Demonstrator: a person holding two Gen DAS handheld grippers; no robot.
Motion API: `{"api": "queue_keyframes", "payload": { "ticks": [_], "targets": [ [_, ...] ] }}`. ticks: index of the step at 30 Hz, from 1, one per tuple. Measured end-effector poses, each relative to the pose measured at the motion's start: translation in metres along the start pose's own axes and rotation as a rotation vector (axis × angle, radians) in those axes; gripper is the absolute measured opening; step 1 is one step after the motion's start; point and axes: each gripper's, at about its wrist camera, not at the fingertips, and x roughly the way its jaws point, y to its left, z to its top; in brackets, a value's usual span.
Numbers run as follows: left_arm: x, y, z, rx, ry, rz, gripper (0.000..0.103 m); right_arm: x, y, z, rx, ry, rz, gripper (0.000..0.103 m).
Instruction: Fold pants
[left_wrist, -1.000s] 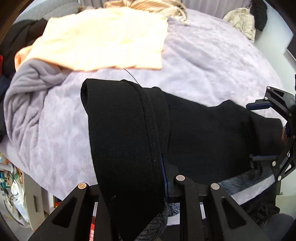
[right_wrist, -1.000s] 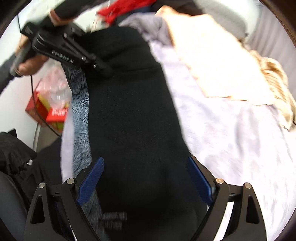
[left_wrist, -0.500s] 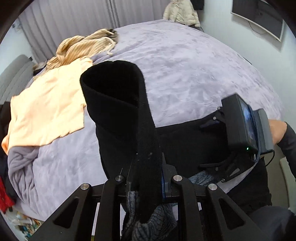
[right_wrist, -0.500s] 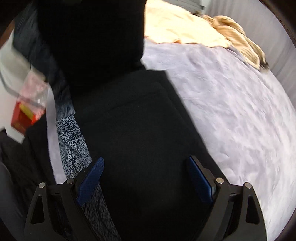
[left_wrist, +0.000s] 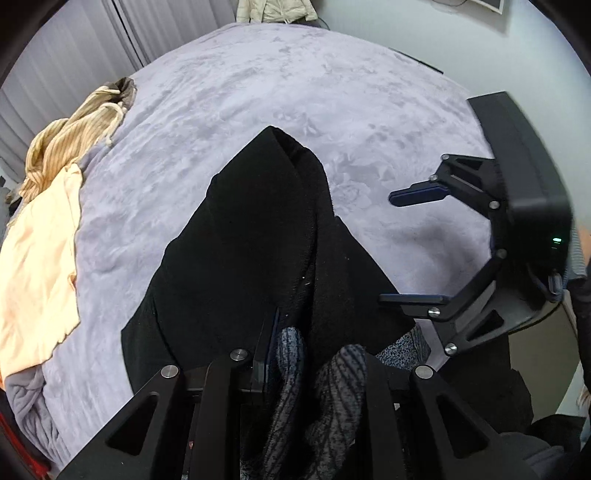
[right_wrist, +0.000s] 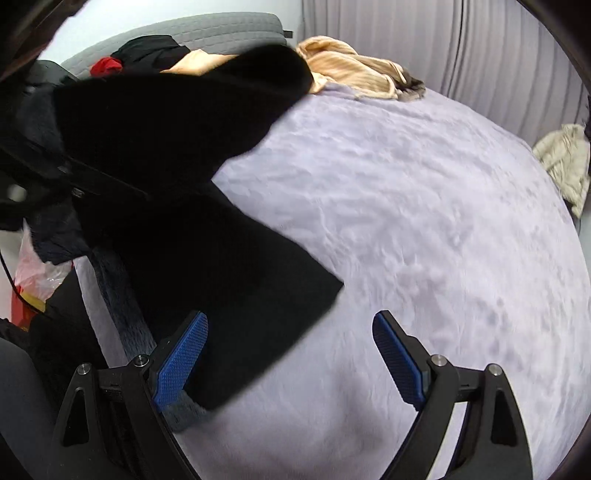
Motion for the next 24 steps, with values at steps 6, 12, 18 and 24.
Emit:
{"api": "queue_keyframes", "payload": {
  "ticks": [6, 12, 18, 24],
  "targets": [
    [0.062, -0.011, 0.005, -0.039, 0.118, -0.025, 0.029, 0.002, -0.004, -0.017, 0.015, 0.026, 0.007, 0.092],
    [0.037, -0.022, 0.012, -0.024, 0.071, -0.082, 0.035, -0.009, -0.003, -0.036, -0.003, 0.031, 0.034, 0.092],
    [-0.011, -0.003, 0.005, -0.068, 0.012, -0.291, 0.041, -0.015, -0.008, -0.044, -0.026, 0.039, 0.035, 0.092],
    [-0.051, 0.051, -0.02, -0.181, -0.158, -0.169, 0.1, -0.035, -0.021, -0.038, 0.065, -0.018, 0.152, 0.092]
  ]
}}
